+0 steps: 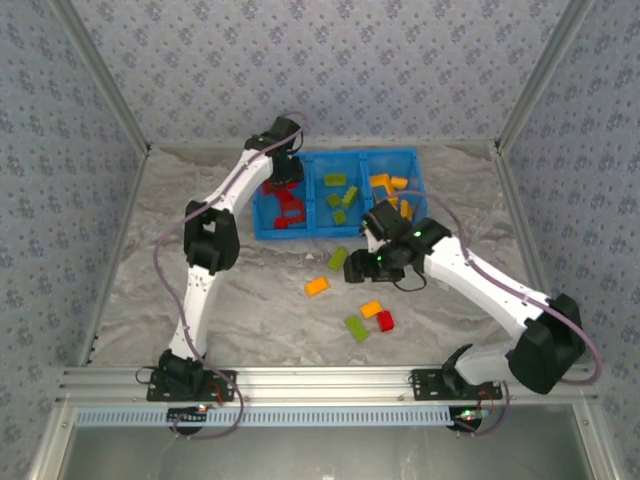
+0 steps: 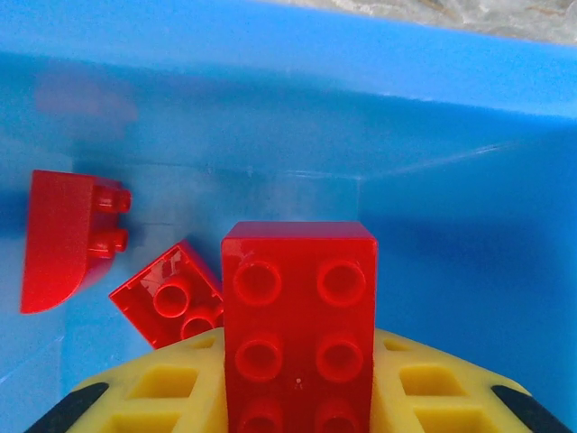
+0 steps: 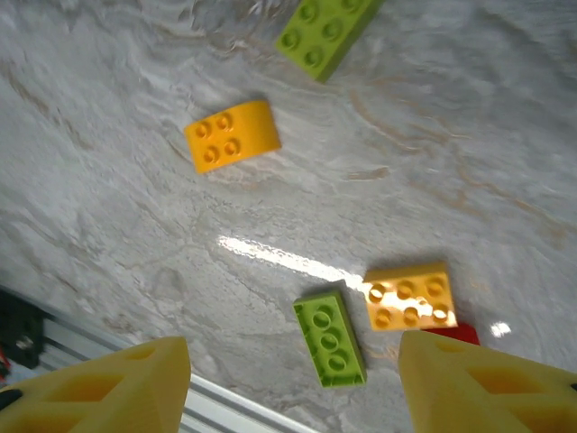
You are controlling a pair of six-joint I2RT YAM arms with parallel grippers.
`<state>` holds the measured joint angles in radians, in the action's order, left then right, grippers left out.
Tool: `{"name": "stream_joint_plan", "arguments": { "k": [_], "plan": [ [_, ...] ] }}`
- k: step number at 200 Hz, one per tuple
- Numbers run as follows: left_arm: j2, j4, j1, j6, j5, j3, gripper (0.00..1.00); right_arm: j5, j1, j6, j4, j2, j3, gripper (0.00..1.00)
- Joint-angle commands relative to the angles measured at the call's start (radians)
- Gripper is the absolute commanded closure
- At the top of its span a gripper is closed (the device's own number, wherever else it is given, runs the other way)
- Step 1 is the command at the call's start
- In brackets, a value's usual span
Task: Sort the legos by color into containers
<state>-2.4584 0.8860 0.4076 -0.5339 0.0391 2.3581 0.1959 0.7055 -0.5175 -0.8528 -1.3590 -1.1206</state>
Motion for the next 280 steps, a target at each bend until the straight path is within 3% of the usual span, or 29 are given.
{"name": "stream_joint_plan", "arguments": {
  "k": [1, 26, 55, 116, 156, 225, 258, 280],
  "plan": [
    [-0.027, -0.018, -0.019, -0.027, -0.059, 0.040, 0.67, -0.009, 0.057, 0.120, 0.149, -0.072, 0.024, 0.35],
    [-0.054, -0.013, -0.027, -0.033, -0.103, 0.038, 0.56, -0.062, 0.116, 0.263, 0.212, -0.215, -0.034, 0.35],
    [-0.046, 0.006, -0.027, -0.019, -0.116, 0.039, 0.47, -0.130, 0.124, 0.406, 0.122, -0.385, -0.203, 0.33],
    [0.073, 0.052, -0.029, -0.053, -0.105, 0.026, 0.41, -0.268, 0.180, 0.759, 0.060, -0.493, -0.269, 0.26],
    [0.255, 0.050, -0.027, -0.137, -0.109, -0.130, 0.34, -0.319, 0.217, 0.814, 0.074, -0.531, -0.265, 0.20],
    [0.568, -0.005, -0.018, -0.204, -0.130, -0.461, 0.33, -0.343, 0.233, 0.848, 0.062, -0.649, -0.346, 0.20],
    [0.725, -0.012, -0.014, -0.200, -0.123, -0.610, 0.33, -0.310, 0.230, 0.834, 0.029, -0.707, -0.417, 0.25],
    [0.825, -0.008, -0.010, -0.207, -0.119, -0.714, 0.33, -0.276, 0.226, 0.805, -0.007, -0.747, -0.468, 0.34]
  ]
}}
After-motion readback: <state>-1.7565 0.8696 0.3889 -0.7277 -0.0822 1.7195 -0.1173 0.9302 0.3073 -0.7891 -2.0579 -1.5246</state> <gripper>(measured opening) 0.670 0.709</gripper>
